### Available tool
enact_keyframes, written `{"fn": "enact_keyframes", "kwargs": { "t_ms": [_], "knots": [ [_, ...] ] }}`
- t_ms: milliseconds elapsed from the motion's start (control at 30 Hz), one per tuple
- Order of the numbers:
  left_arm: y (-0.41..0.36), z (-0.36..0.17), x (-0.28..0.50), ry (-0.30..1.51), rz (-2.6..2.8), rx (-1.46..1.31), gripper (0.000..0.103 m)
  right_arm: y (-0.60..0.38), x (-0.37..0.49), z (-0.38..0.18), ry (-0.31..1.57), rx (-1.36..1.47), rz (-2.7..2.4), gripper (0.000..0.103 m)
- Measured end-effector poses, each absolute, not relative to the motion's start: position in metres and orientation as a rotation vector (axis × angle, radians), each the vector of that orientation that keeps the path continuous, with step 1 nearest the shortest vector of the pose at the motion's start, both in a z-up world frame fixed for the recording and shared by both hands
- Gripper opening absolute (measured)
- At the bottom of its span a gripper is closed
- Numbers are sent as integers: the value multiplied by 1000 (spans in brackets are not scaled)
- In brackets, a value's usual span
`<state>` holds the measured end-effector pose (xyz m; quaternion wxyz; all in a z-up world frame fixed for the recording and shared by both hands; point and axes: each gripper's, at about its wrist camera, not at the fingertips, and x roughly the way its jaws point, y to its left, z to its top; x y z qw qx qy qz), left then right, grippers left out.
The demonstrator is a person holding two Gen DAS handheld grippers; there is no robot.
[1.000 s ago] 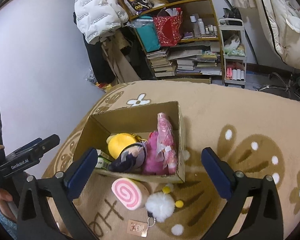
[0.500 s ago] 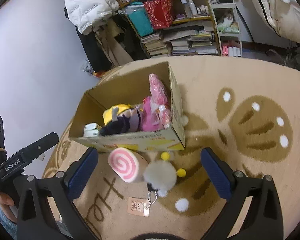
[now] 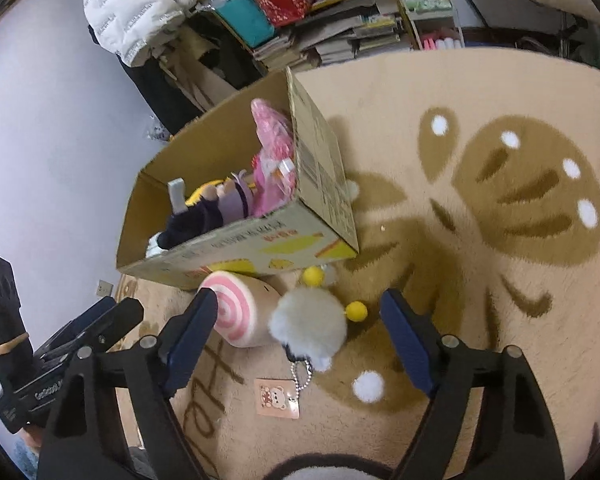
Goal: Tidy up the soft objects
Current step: 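Lower the right gripper onto the white fluffy pompom plush and close on it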
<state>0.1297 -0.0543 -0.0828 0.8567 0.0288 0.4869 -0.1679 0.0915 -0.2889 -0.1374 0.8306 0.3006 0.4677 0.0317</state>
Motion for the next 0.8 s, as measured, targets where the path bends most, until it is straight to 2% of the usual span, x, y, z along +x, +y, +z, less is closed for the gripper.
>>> {"fn": "enact_keyframes", "kwargs": {
  "t_ms": [167, 233, 800],
  "knots": [
    [-66, -93, 131, 1052, -371, 92, 103, -286, 95, -151, 1028, 635, 95, 66],
    [-68, -100, 131, 1074, -372, 91, 103, -284, 95, -155, 1036, 635, 118, 64],
    [-89, -127, 147, 1146, -413, 136, 103, -287, 105, -187, 1101, 663, 149, 63]
  ]
}}
